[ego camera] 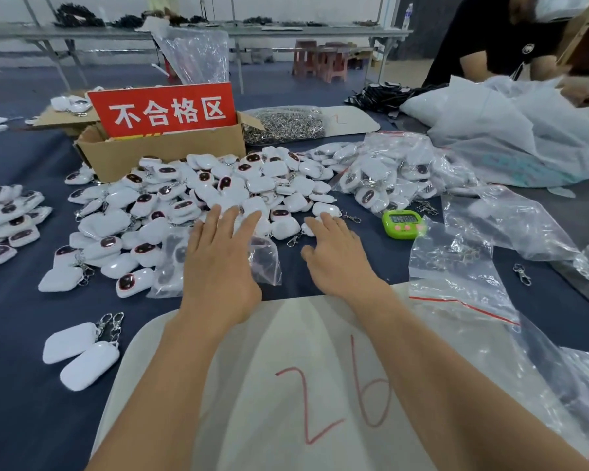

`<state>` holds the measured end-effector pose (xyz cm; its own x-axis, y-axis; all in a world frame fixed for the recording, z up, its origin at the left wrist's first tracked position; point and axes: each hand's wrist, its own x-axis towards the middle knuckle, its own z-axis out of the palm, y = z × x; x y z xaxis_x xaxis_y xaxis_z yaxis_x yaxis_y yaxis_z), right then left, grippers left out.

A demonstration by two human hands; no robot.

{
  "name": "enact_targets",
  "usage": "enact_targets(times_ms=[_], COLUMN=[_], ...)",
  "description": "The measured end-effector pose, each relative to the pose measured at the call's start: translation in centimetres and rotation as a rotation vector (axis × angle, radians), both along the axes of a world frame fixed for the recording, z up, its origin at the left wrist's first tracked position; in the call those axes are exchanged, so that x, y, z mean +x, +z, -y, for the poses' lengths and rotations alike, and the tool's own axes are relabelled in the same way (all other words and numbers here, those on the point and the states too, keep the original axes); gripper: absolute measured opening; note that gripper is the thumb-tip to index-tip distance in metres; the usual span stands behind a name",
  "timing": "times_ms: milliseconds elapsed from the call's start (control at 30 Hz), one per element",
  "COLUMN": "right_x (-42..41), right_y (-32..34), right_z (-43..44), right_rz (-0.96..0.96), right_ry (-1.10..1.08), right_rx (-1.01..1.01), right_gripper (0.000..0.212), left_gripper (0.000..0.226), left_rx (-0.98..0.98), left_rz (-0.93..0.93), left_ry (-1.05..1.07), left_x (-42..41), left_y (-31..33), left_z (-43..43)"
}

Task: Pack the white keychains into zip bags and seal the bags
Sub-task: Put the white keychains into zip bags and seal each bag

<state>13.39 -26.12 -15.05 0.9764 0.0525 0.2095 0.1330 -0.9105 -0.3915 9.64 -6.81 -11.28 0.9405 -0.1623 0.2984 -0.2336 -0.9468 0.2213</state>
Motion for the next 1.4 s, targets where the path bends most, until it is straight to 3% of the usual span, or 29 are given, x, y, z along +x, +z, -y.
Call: enact_targets(times_ms=[100,200,233,333,433,500,567,600,667,800,867,1000,1267,1400], right_x=[-0.6,-1.5,-1.9,-2.9,-3.8,-4.1,-4.2,-4.4,-4.6,-5.0,-5.0,-5.0,-5.0,-4.9], right_y=[0.2,1.0,1.2,1.8,2.4,2.7,2.9,3.0,3.2,3.9,4.2,4.2,4.2,4.2], right_z=[0.2,0.5,1.0,3.0,3.5,2.9,2.7,2.7,3.1,3.2,2.9,2.5,2.6,2.8], right_rz=[0.064,0.081,0.074,0.094,0.159,0.076,-0.066,-0.143,-0.259,-0.338,-0.33,-0.339,-0.355,-0.271], right_ry=[-0.109,-0.197,-0.208,-0.332,-0.422,-0.369,-0.276,-0.227,-0.155,-0.097,-0.121,-0.109,-0.053,-0.1], right_rx=[0.032,-0.082,-0.007,0.519,1.013,1.358,1.548,1.579,1.514,1.091,1.143,1.31,1.338,1.349], right_gripper=[0.033,0.015,0.006,0.017,0.027,0.024,0.017,0.013,0.01,0.029,0.03,0.008,0.025,0.025], left_gripper=[0.107,0.071,0.059,0.048,0.051,0.043,0.023,0.014,0.022,0.023,0.027,0.037,0.044,0.045], left_rx=[-0.04,-0.429,-0.541,-0.768,-0.845,-0.891,-0.959,-0.98,-1.021,-1.195,-1.211,-1.177,-1.582,-1.598], left_rz=[0.054,0.177,0.179,0.041,-0.077,-0.159,-0.22,-0.219,-0.19,-0.131,-0.118,-0.174,-0.597,-0.626], left_ry=[-0.136,-0.303,-0.319,-0.275,-0.086,-0.025,-0.056,-0.054,-0.013,0.027,-0.021,-0.112,-0.142,-0.209], left_x=[-1.8,-4.0,-4.5,-4.5,-2.9,-2.0,-1.4,-1.2,-0.7,-0.2,-0.3,-0.2,0.5,0.6], left_y=[0.9,1.0,0.8,-0.2,-0.9,-1.3,-1.6,-1.6,-1.7,-1.5,-1.3,-0.9,-0.4,-0.6], left_z=[2.1,6.8,8.4,11.3,11.2,10.7,10.5,10.3,10.2,10.3,10.2,9.8,9.2,9.6])
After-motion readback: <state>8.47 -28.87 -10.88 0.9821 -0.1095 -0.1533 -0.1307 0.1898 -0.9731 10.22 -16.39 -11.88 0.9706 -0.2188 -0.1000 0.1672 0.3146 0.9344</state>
